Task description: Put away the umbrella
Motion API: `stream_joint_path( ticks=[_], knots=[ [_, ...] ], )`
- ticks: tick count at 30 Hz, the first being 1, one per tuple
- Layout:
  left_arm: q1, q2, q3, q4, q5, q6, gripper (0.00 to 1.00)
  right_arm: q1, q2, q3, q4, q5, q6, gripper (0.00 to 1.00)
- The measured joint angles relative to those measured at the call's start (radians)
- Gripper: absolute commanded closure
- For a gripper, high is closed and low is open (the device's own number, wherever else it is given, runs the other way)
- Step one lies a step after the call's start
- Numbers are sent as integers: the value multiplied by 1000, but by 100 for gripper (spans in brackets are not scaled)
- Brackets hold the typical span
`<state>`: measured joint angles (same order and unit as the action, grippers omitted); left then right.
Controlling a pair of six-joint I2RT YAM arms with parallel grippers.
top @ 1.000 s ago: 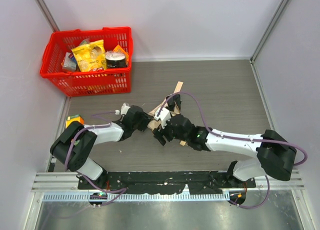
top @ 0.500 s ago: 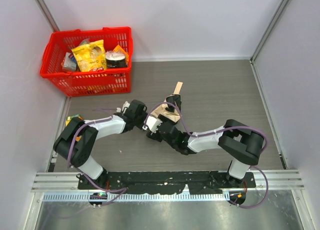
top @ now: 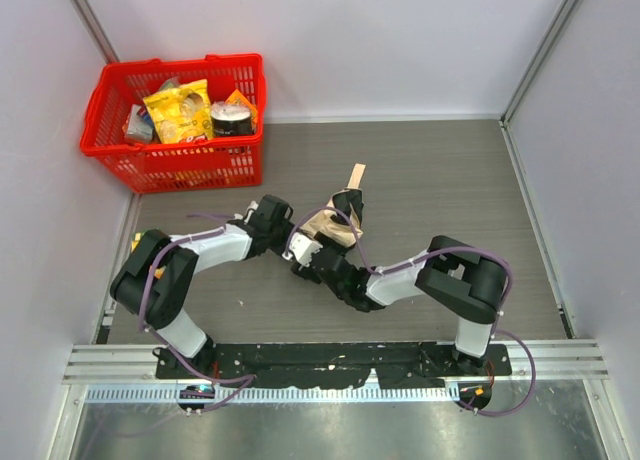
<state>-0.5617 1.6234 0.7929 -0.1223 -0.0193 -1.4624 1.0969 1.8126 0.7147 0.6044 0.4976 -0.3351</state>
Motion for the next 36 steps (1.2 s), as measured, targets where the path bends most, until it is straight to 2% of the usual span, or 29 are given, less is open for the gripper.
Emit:
stream_joint_path(
  ticks=[3, 6, 7, 9, 14, 17, 20, 23, 24, 28, 33, 36],
  knots=[
    [1, 0, 5, -12, 3, 1, 100, -5, 20, 26, -28, -1, 41, 63],
    [4, 0, 6, -18, 2, 6, 100, -5, 34, 41, -45, -6, 67, 80],
    [6, 0, 7, -18, 2, 9, 100, -4, 34, 43, -49, -11, 64, 90],
    [6, 0, 7, -18, -2, 16, 100, -3, 38, 47, -51, -16, 64, 99],
    [7, -1, 7, -17, -6, 18, 100, -10, 42, 39, -29, -33, 105, 99],
    [9, -2, 3, -7, -9, 23, 98, -35, 36, 20, -2, -98, 136, 99],
    [14, -18, -14, 13, -23, 29, 53, -84, 27, 6, 23, -219, 176, 99],
    [37, -71, -68, 51, -33, 40, 19, -136, 27, 3, 48, -356, 207, 99],
    [47, -103, -96, 58, -32, 53, 1, -156, 29, 3, 55, -402, 217, 99],
    [100, -249, -200, 90, -29, 86, 0, -239, 50, 11, 97, -565, 272, 99],
    [173, -437, -438, 272, -18, 99, 0, -334, 76, 31, 120, -758, 350, 99],
    [175, -471, -468, 306, -3, 122, 0, -396, 95, 51, 116, -896, 414, 99]
  ],
)
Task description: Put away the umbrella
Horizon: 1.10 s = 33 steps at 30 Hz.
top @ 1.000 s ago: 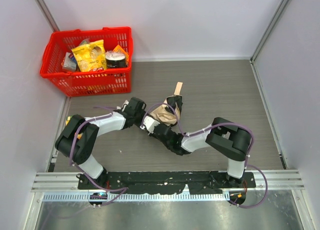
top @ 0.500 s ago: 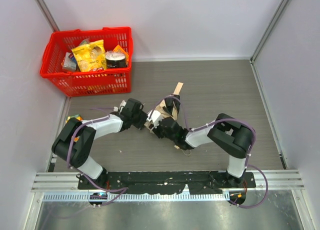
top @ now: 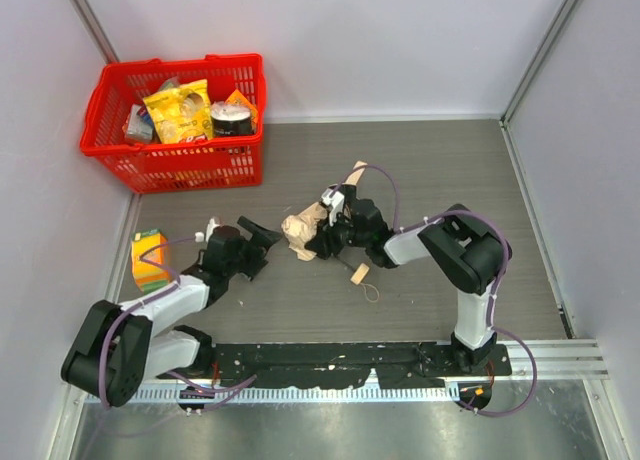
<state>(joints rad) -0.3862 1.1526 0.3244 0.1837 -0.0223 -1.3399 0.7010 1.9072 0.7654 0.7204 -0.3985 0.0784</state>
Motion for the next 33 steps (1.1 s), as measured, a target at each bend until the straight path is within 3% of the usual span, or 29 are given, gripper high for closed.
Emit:
stream_joint_path(
  ticks=[4, 10, 16, 23, 29, 33],
  knots=[
    [0, 40, 0, 105, 60, 35, 0, -74, 46, 53, -32, -187, 106, 99],
    [-15, 229, 50, 264, 146, 65, 0, -136, 146, 145, -49, -406, 300, 99],
    [-32, 342, 97, 368, 169, 73, 0, -169, 201, 194, -52, -502, 414, 99],
    [-52, 388, 143, 381, 125, 140, 3, -172, 202, 221, -118, -511, 412, 99],
    [-57, 473, 203, 418, 103, 191, 27, -172, 200, 237, -165, -514, 383, 99],
    [-58, 510, 193, 466, 90, 206, 66, -172, 196, 248, -197, -513, 364, 99]
  ],
)
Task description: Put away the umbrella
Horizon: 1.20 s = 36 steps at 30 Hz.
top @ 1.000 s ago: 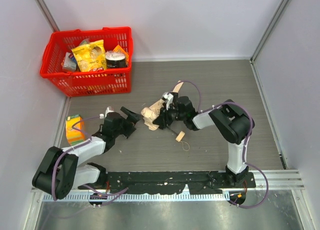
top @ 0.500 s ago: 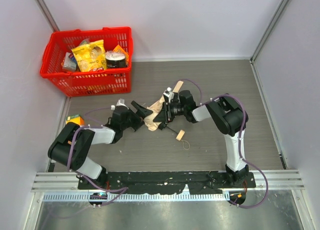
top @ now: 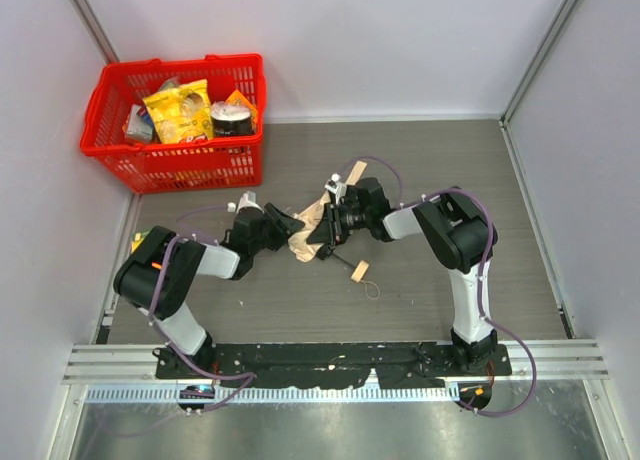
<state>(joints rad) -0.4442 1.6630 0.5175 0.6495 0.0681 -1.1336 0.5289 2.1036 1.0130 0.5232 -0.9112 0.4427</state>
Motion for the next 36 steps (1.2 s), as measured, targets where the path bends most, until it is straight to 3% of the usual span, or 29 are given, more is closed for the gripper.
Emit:
stream_joint_path(
  ticks=[1, 2, 5, 9, 13, 17, 19, 26, 36],
  knots=[
    [0, 11, -2, 11, 0, -3, 81, 0, -1, 3, -10, 5, -4, 99],
    [1, 18, -2, 18, 1, -15, 89, 1, -1, 5, -16, 10, -5, 99],
    [3, 21, -1, 46, -8, -81, 100, 2, -16, 6, -46, 31, 6, 91],
    [4, 0, 4, 8, -6, -114, 100, 8, -55, 3, -105, 83, 4, 75],
    [3, -61, 32, -154, -8, -112, 100, 49, -122, -1, -201, 186, -35, 60],
    [1, -117, 57, -302, -14, -117, 100, 122, -199, 2, -313, 347, -106, 31],
    [-3, -131, 72, -345, -14, -118, 100, 172, -237, 6, -363, 436, -153, 27],
    [-6, -138, 95, -447, 13, -165, 100, 278, -324, 8, -497, 670, -299, 26],
    [-8, -134, 193, -671, 3, -200, 100, 417, -347, 10, -475, 937, -473, 24]
  ],
)
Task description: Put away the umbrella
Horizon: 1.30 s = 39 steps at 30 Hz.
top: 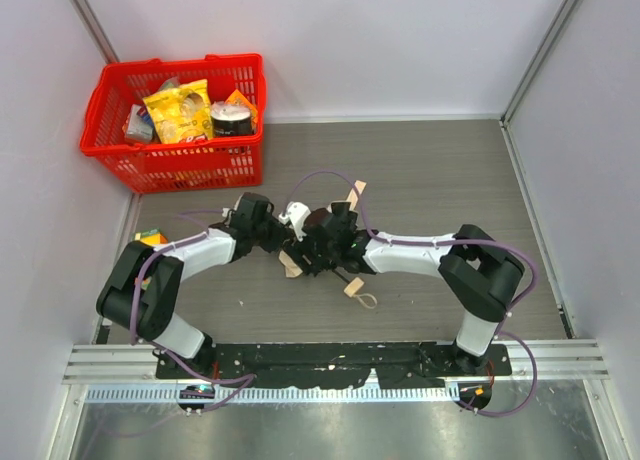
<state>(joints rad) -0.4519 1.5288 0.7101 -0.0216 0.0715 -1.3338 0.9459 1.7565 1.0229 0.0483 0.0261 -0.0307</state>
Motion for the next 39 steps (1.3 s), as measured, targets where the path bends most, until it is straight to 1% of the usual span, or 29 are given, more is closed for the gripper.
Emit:
stream_joint_path(
  ticks=[5, 7, 13, 15, 17, 18, 19, 21, 22, 23, 28, 29, 31, 32, 33, 34, 35, 39],
  knots=[
    [0, 17, 23, -43, 0, -24, 100, 62, 11, -2, 30, 101, -50, 25],
    [-1, 26, 41, -71, -3, -39, 100, 80, 22, -16, 61, 141, -63, 24],
    [-6, 53, 101, -171, -8, -50, 100, 157, 72, -97, 188, 325, -129, 24],
    [-7, 58, 122, -202, -11, -48, 100, 171, 93, -95, 215, 392, -137, 28],
    [-7, 58, 140, -243, -20, -47, 100, 183, 114, -88, 240, 452, -147, 43],
    [-7, 58, 143, -254, -22, -47, 100, 187, 124, -84, 249, 472, -152, 61],
    [-7, 57, 147, -268, -26, -47, 100, 188, 136, -81, 258, 490, -154, 66],
    [-7, 51, 150, -296, -31, -44, 100, 189, 154, -70, 259, 509, -161, 82],
    [-7, 47, 150, -308, -37, -42, 100, 191, 163, -61, 256, 512, -170, 86],
    [-6, 42, 151, -319, -42, -42, 100, 194, 169, -53, 253, 517, -179, 98],
    [-4, 11, 127, -325, -73, -55, 100, 192, 181, -32, 241, 488, -206, 99],
    [-4, 2, 114, -315, -78, -61, 98, 187, 180, -32, 241, 470, -207, 99],
    [0, -16, 92, -294, -85, -72, 70, 169, 173, -34, 244, 416, -205, 99],
    [3, -25, 82, -283, -88, -72, 50, 153, 167, -37, 246, 368, -200, 99],
    [7, -35, 71, -272, -95, -69, 35, 133, 161, -38, 247, 316, -193, 99],
    [9, -48, 59, -261, -101, -58, 14, 109, 156, -39, 251, 260, -183, 99],
    [11, -67, 43, -255, -105, -42, 1, 83, 155, -40, 256, 204, -171, 99],
    [40, -175, -75, -167, -103, 17, 0, -29, 155, -32, 267, -38, -113, 99]
  ],
)
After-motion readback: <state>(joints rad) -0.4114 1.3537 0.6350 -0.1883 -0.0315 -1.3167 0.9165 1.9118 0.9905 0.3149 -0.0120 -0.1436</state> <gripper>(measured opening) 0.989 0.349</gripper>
